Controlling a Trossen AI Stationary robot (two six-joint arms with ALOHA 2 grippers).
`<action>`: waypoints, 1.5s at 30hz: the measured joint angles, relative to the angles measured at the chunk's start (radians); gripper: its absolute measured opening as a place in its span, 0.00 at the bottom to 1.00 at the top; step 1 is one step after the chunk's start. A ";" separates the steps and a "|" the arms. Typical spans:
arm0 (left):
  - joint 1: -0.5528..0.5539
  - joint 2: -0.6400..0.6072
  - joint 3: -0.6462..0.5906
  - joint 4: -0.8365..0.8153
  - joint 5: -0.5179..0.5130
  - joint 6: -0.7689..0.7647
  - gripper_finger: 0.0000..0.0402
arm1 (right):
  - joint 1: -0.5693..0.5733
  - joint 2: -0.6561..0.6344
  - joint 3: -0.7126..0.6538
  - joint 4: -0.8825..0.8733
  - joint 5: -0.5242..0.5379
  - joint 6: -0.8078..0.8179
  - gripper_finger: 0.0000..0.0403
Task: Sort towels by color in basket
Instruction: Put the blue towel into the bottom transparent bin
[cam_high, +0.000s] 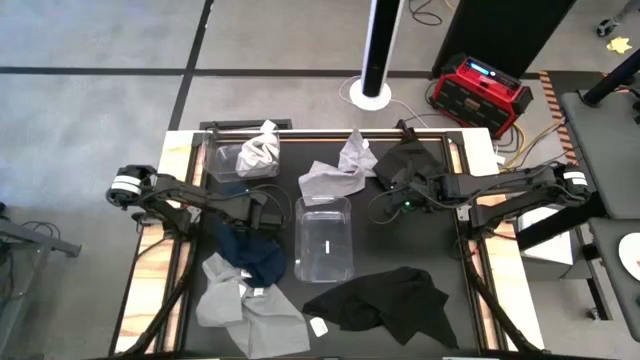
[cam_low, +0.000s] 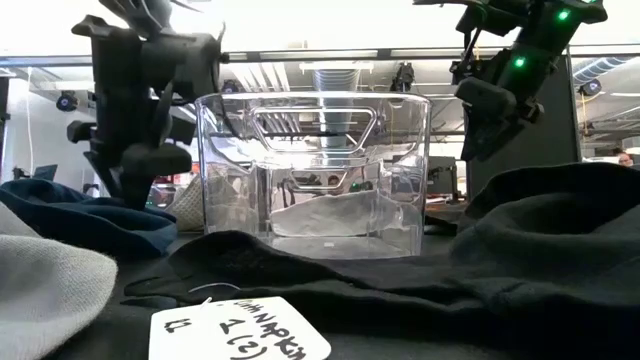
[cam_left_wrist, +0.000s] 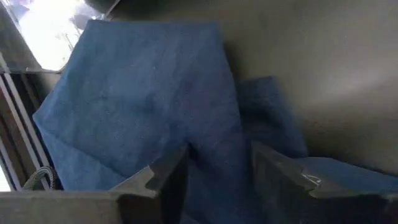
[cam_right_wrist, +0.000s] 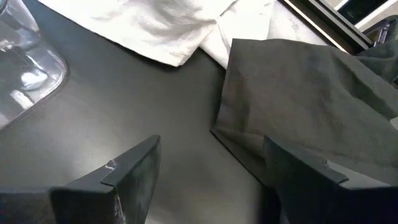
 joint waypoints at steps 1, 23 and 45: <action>0.000 0.007 -0.001 -0.001 0.000 0.002 0.36 | 0.000 0.000 0.000 0.000 0.000 0.000 0.67; -0.092 -0.250 0.113 -0.139 -0.187 0.135 0.00 | 0.000 0.000 0.000 0.043 0.009 -0.046 0.58; -0.197 -0.410 0.494 -0.142 -0.333 0.610 0.00 | 0.044 0.000 0.000 0.827 -0.231 -0.606 0.62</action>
